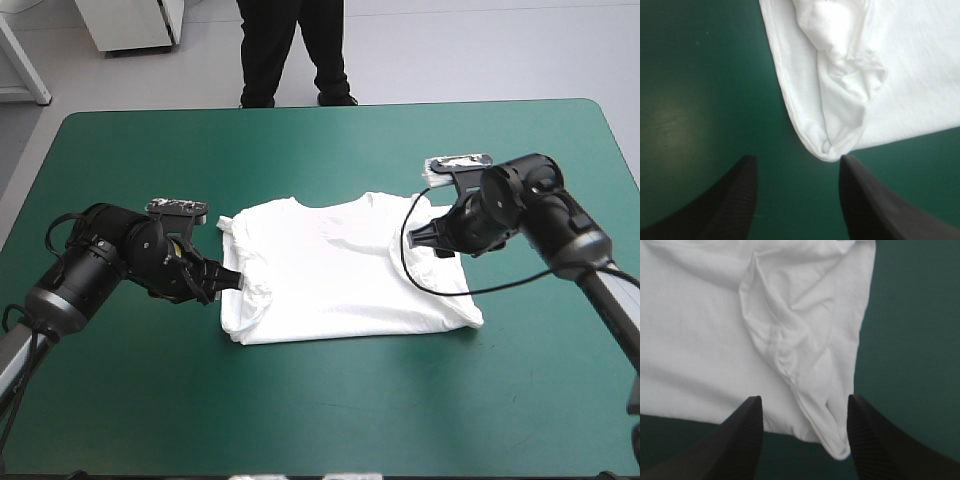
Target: Fold the cloth
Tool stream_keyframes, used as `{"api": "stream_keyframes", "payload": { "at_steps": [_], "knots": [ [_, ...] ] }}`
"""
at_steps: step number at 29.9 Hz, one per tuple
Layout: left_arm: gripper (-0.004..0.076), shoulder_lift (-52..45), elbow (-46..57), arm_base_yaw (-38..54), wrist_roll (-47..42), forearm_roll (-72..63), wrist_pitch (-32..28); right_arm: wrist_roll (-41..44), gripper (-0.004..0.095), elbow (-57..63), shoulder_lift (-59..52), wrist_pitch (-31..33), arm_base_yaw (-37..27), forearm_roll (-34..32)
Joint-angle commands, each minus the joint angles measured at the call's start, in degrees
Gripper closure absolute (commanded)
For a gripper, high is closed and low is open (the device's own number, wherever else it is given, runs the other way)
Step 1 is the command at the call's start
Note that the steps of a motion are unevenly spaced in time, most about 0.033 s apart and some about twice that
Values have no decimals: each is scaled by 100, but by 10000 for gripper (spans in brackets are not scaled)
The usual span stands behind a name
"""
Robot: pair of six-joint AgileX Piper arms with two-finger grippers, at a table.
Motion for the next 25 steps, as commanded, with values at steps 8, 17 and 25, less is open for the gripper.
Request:
{"api": "stream_keyframes", "payload": {
  "at_steps": [8,17,25],
  "knots": [
    [356,-163,691,-660,-775,-75,-651,347,413,1493,-1789,262,-382,-466],
    [174,246,1231,-688,-787,-34,-1346,272,413,1536,-2091,438,-497,-461],
    [189,917,1230,-688,-1019,54,-1621,259,413,1536,-2091,438,-497,-444]
  ]
}}
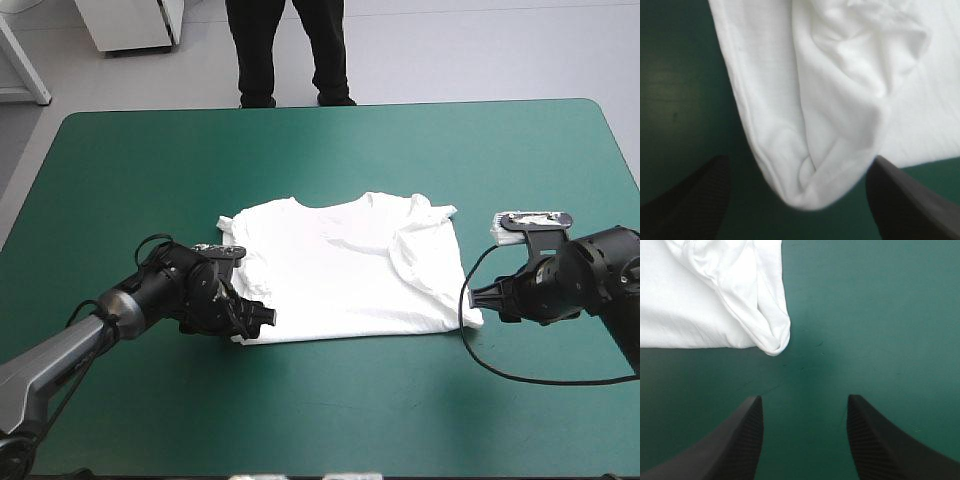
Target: Fold the cloth
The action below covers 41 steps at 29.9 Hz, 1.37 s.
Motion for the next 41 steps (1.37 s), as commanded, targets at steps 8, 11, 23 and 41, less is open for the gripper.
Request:
{"api": "stream_keyframes", "payload": {
  "at_steps": [8,11,23,41],
  "knots": [
    [323,613,-114,-13,-133,-62,-292,-57,413,-140,-129,-72,-43,-82],
    [489,653,-114,-13,-133,-88,-292,-80,413,-140,-129,-72,-43,-58],
    [734,643,-114,-13,-48,-88,-292,-108,412,-140,327,-428,-43,569],
    [734,643,-114,-13,-29,-102,-271,-295,382,772,1754,-2102,-43,772]
  ]
}}
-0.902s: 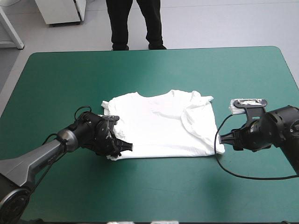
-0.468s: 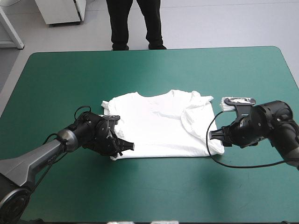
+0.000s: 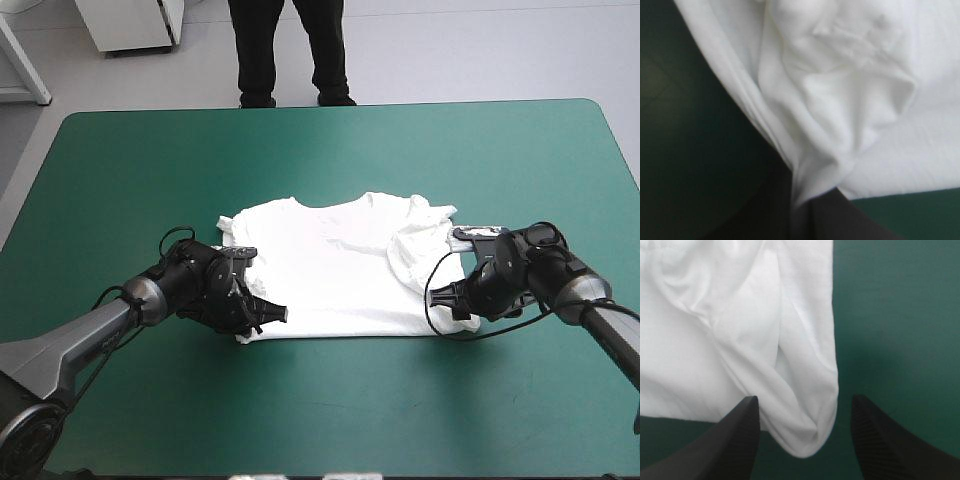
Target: Fold the cloth
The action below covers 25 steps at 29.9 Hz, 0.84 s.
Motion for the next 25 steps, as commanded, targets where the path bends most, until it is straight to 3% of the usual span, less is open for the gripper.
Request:
{"api": "stream_keyframes", "payload": {
  "at_steps": [1,6,8,10,13,25],
  "knots": [
    [734,5,-10,-11,-13,119,-20,4,381,95,-20,-338,-43,75],
    [734,5,-10,-11,-13,119,-40,13,393,435,180,-523,-22,147],
    [734,5,-10,-11,-13,119,-40,13,447,528,243,-549,-22,204],
    [734,5,-10,-11,-13,119,-40,13,601,540,263,-536,-22,205],
    [734,5,-21,-11,-13,105,-10,2,934,540,263,-527,-22,216],
    [734,-561,-648,-11,146,221,470,-129,925,-433,-264,67,-22,-167]
  ]
}}
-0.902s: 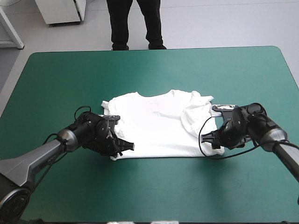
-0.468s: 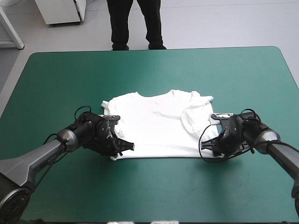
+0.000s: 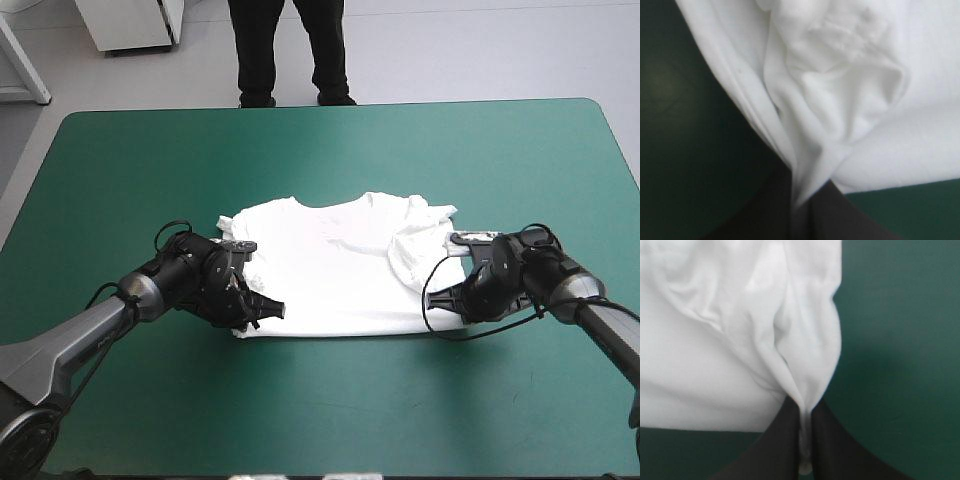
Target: Fold the cloth
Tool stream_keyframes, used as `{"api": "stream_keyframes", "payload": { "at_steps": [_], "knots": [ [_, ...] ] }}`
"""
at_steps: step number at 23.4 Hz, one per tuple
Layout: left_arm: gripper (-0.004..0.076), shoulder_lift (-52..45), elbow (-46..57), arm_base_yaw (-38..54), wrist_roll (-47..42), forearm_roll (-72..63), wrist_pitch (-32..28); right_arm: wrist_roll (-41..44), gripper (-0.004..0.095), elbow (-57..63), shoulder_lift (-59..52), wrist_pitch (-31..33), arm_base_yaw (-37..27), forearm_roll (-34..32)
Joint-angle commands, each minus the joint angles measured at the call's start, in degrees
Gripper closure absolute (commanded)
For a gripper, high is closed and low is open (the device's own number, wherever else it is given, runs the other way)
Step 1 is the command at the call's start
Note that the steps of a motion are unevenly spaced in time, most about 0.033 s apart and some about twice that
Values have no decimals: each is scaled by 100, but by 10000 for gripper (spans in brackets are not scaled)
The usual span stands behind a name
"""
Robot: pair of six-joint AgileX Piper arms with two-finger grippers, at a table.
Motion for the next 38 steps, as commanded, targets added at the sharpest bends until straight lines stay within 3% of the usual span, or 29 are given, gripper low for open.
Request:
{"api": "stream_keyframes", "payload": {
  "at_steps": [1,6,13,21,28,31,35,38],
  "knots": [
    [734,-417,-429,-6,-2,166,133,-146,925,-600,-383,203,-27,-214],
    [734,-428,-1035,-6,-2,587,238,-270,925,-1266,-421,305,-27,-228],
    [734,-14,-2157,186,-54,1499,141,-258,925,-2221,-85,-339,-49,-445],
    [734,1959,-4440,709,537,1525,106,-232,925,-4216,2026,-382,-291,-389],
    [732,3057,-4993,802,578,1525,95,-347,916,-4760,2952,-368,-450,-11],
    [663,3105,-4993,802,628,1496,-6,-619,720,-4760,3028,-269,-450,180],
    [430,3105,-5224,802,1030,1245,240,-563,366,-4760,2971,-243,-450,329],
    [278,3105,-5599,802,1030,1272,753,-555,323,-4764,2852,-230,-450,329]
  ]
}}
